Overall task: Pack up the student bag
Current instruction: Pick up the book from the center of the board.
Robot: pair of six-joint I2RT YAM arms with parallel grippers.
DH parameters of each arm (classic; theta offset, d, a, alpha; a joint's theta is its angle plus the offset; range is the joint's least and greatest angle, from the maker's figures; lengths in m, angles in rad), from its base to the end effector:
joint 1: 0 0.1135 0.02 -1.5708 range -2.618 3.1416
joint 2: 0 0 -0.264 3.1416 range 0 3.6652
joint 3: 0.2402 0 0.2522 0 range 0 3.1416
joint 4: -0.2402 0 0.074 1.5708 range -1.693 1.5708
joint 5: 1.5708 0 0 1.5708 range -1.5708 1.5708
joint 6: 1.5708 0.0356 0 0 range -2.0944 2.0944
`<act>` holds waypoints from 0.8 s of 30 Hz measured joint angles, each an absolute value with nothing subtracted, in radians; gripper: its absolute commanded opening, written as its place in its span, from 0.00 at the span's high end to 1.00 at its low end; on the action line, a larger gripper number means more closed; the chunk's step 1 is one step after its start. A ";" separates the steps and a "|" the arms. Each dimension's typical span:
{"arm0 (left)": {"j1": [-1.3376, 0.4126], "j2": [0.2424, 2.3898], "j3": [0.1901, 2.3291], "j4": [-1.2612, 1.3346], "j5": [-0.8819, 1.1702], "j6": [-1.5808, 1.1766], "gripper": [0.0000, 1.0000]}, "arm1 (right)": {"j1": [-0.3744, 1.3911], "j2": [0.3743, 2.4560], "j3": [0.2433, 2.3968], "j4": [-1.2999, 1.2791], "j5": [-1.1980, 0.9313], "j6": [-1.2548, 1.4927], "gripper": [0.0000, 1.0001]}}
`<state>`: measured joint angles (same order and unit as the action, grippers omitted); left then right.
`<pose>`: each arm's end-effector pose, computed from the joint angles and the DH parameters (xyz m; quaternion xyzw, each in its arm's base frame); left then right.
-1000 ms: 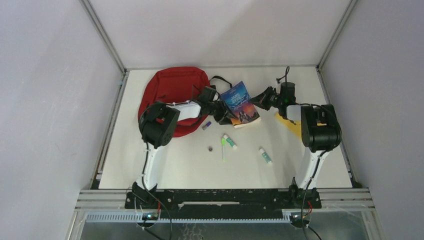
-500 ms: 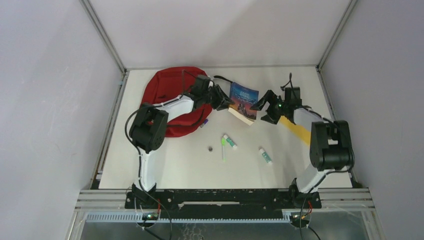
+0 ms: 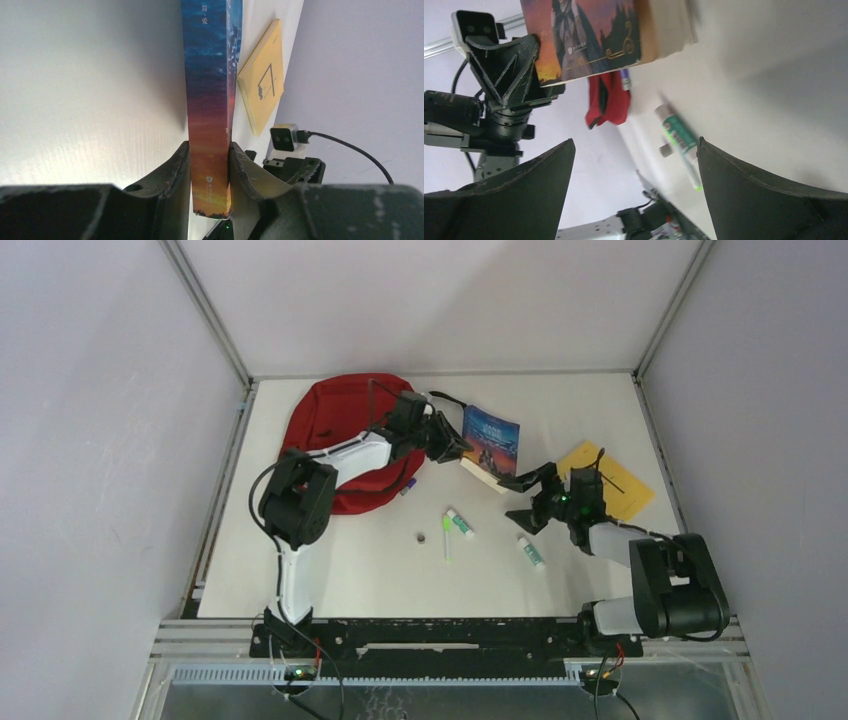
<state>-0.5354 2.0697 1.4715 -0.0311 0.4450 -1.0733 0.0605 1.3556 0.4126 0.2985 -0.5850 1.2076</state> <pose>0.3950 -0.2521 0.1945 -0.1345 0.8646 -0.4551 0.1651 0.2373 0.0341 0.1461 0.3566 0.7895 0.4613 0.1918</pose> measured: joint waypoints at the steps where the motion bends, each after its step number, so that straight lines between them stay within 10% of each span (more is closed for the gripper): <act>1: -0.545 2.063 1.472 -0.041 0.434 -1.073 1.00 | 0.089 1.365 0.392 0.361 -0.585 1.270 0.01; 24: -0.595 1.993 1.423 -0.068 0.409 -1.107 1.00 | 0.143 1.934 0.330 1.402 -0.559 1.785 0.00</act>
<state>-0.5953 1.9926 1.4231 -0.0685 0.4091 -1.1069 0.1429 1.9343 0.3302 1.4017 -0.5591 1.7855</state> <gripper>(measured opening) 0.340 0.993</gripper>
